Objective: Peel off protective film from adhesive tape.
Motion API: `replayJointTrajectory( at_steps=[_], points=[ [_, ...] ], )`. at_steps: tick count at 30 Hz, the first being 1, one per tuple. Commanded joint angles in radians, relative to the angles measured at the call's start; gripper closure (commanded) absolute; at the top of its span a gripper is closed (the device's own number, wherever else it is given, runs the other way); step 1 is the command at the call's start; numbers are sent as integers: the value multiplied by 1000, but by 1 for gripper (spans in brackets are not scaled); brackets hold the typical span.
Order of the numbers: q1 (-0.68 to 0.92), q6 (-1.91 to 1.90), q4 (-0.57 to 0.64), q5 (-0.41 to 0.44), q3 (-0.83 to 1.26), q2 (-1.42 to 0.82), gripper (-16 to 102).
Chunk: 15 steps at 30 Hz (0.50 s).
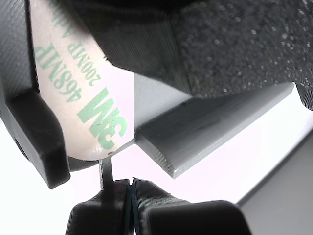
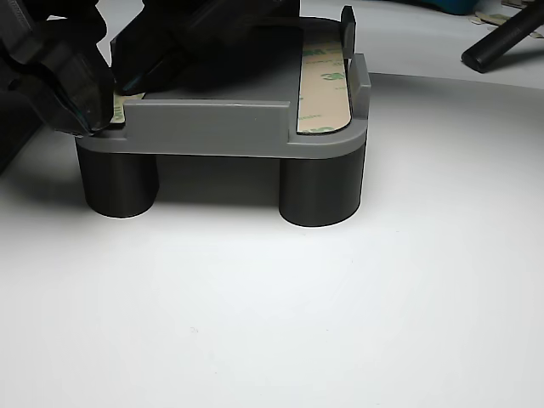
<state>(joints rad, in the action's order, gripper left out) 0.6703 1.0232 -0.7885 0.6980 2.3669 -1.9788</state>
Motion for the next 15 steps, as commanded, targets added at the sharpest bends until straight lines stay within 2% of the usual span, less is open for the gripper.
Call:
replayJointTrajectory(
  at_steps=[1, 15],
  points=[
    [-5, 2, 5, 0, -35, -14, 96],
    [-3, 14, 23, 12, -14, -21, 96]
  ],
)
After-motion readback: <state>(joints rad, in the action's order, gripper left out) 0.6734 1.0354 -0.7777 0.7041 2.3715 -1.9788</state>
